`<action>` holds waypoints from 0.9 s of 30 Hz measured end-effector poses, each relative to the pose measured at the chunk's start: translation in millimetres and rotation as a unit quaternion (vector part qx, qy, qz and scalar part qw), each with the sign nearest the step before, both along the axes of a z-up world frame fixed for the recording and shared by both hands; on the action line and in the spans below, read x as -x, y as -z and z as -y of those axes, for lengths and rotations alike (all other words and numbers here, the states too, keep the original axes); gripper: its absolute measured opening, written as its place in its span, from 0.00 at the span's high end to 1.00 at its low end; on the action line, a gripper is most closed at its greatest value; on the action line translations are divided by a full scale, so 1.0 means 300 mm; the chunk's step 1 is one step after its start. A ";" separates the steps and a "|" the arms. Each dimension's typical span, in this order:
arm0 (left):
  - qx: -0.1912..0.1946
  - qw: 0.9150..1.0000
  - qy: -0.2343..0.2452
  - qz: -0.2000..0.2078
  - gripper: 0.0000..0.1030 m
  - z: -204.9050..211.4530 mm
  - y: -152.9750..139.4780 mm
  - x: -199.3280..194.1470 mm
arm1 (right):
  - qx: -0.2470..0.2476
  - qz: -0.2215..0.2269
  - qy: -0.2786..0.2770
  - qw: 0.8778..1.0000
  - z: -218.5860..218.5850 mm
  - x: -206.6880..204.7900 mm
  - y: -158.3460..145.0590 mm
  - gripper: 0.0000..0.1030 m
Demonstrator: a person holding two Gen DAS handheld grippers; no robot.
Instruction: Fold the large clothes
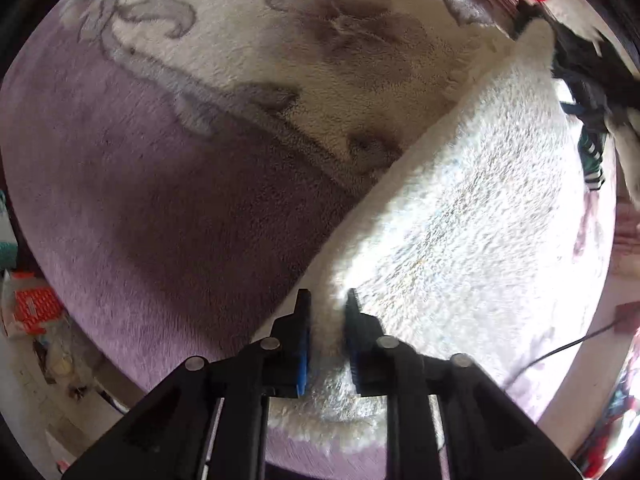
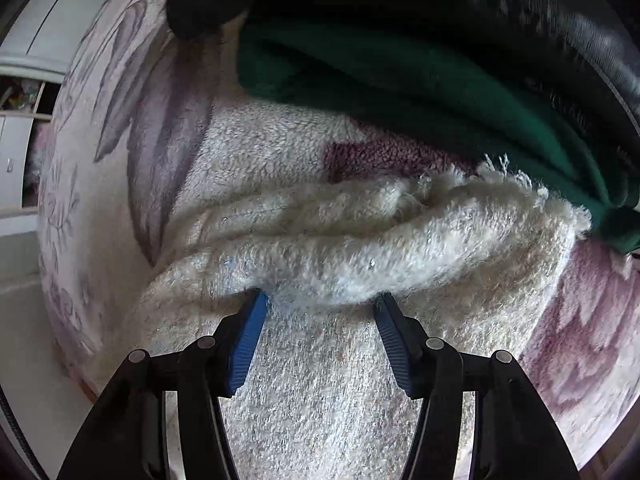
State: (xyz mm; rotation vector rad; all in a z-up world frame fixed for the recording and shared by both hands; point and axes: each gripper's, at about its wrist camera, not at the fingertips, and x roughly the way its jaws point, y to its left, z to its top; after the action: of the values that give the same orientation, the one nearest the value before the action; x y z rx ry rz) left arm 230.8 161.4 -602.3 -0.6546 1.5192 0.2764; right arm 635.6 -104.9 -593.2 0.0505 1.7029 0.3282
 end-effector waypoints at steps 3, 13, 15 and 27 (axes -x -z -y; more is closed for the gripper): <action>0.027 1.000 -0.007 0.010 0.78 -0.031 -0.075 0.032 | -0.061 0.008 0.010 0.998 0.090 0.051 -0.123 0.42; 0.041 0.999 0.006 0.029 0.58 -0.151 -0.072 0.018 | -0.179 -0.041 0.041 0.982 -0.091 0.191 -0.113 0.89; 0.052 0.998 0.011 0.041 0.58 -0.175 -0.091 -0.013 | -0.140 -0.067 0.037 0.987 -0.185 0.213 0.011 0.89; 0.188 0.975 0.111 0.024 0.58 -0.097 0.027 -0.112 | -0.164 -0.051 0.125 0.977 0.162 0.631 -0.270 0.23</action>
State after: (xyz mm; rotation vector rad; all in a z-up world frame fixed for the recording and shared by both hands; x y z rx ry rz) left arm 264.4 190.4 -610.5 -0.7724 1.5976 -0.2031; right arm 446.3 -153.6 -512.3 0.5289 1.7043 0.4192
